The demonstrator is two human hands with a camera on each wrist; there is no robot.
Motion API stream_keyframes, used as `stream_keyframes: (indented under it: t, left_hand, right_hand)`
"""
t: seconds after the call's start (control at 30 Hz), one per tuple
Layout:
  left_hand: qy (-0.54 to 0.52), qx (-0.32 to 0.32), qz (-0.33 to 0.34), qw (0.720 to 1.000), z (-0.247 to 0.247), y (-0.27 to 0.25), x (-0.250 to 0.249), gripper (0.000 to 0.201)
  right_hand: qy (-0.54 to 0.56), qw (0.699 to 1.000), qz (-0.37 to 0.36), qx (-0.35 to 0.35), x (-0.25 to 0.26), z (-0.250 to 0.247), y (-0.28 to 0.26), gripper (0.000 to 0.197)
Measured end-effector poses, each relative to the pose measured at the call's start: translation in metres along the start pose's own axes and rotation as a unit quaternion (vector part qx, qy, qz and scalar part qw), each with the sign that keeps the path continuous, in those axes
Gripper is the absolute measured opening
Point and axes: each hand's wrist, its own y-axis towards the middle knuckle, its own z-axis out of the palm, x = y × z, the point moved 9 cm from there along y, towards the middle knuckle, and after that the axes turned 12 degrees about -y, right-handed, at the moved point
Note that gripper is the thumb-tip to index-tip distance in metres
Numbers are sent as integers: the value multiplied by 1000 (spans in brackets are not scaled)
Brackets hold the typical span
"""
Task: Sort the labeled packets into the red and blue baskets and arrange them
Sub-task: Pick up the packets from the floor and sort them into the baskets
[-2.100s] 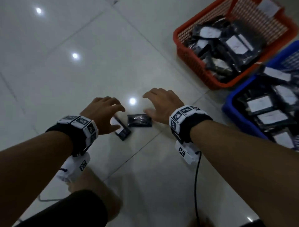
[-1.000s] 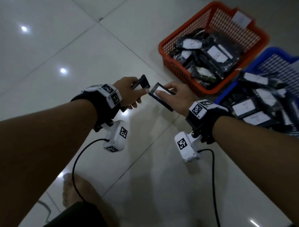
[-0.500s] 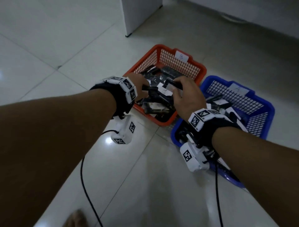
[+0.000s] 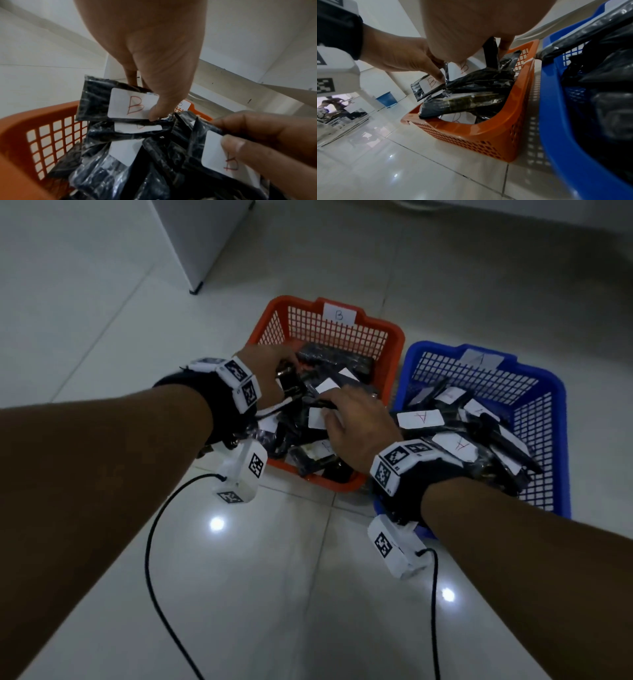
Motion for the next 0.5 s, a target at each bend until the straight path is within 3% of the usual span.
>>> stream_keyframes:
  t: [0.2, 0.3, 0.4, 0.5]
  left_hand:
    - [-8, 70, 55, 996, 5, 3, 2, 35]
    - [-14, 100, 78, 992, 6, 2, -3, 30]
    - [-18, 100, 90, 991, 2, 2, -4, 30]
    - [-26, 86, 113, 990, -3, 6, -9, 29]
  right_hand:
    - [30, 994, 82, -72, -5, -12, -16, 26]
    - [5, 992, 114, -59, -14, -20, -29, 26]
    - [-28, 992, 117, -34, -15, -32, -33, 26]
    - [-34, 986, 156, -51, -20, -49, -32, 28]
